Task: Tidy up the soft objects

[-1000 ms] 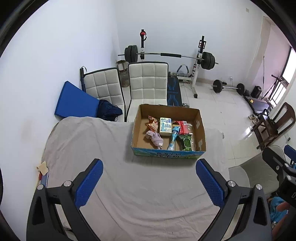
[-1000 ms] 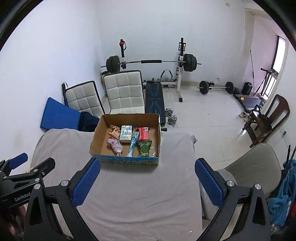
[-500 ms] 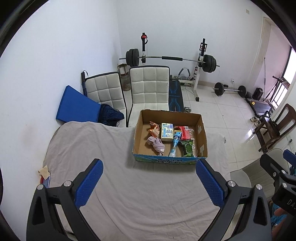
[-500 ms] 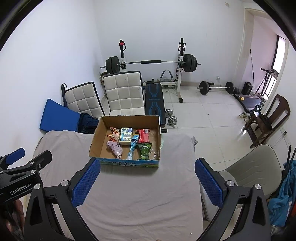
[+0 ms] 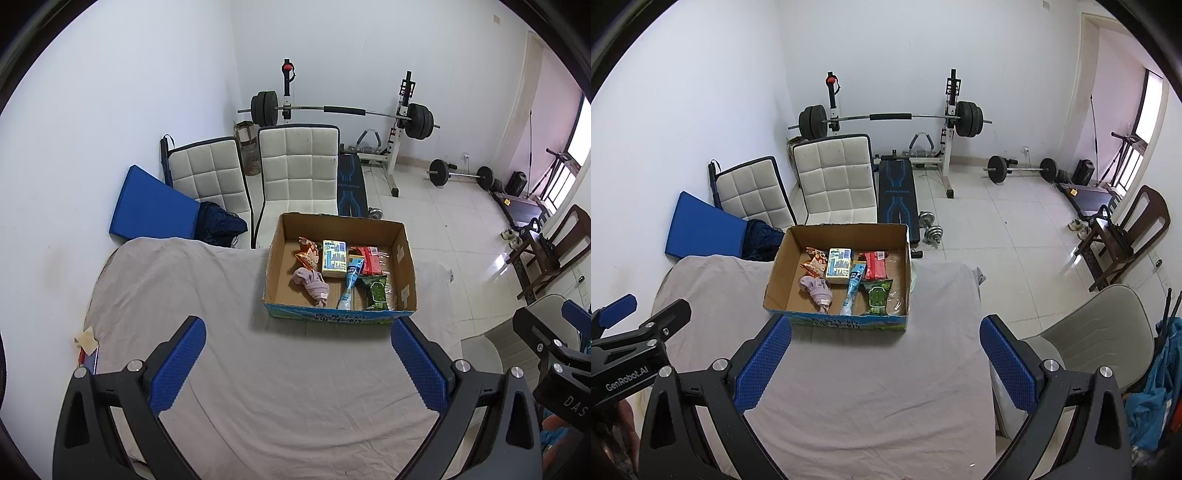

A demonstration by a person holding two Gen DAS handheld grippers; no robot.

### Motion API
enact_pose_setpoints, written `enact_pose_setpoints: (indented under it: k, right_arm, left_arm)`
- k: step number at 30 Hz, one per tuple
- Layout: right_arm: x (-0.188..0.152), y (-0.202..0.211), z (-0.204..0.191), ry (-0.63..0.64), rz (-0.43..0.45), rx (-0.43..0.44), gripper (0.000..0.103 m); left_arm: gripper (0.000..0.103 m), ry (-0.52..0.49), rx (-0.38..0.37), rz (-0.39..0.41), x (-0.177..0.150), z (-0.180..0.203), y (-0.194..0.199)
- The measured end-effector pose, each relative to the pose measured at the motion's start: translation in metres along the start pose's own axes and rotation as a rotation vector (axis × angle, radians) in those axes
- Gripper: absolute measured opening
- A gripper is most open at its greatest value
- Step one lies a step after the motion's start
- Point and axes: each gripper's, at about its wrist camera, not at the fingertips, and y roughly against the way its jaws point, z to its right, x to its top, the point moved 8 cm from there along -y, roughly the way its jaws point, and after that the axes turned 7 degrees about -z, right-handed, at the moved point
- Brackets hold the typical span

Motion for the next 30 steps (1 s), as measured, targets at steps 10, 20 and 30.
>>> enact_pose_setpoints:
  k: [10, 20, 30]
  right_arm:
    - [0.001, -0.02, 0.002, -0.002, -0.017, -0.003, 0.103]
    - [0.002, -0.026, 0.004, -0.003, -0.013, -0.01, 0.103]
    - [0.004, -0.028, 0.006, -0.005, -0.015, -0.012, 0.103]
  left_arm:
    - [0.103, 0.001, 0.005, -0.007, 0.0, -0.001, -0.01]
    - [0.103, 0.001, 0.004, -0.008, 0.001, -0.001, -0.011]
    - [0.103, -0.001, 0.004, -0.009, 0.003, -0.001, -0.014]
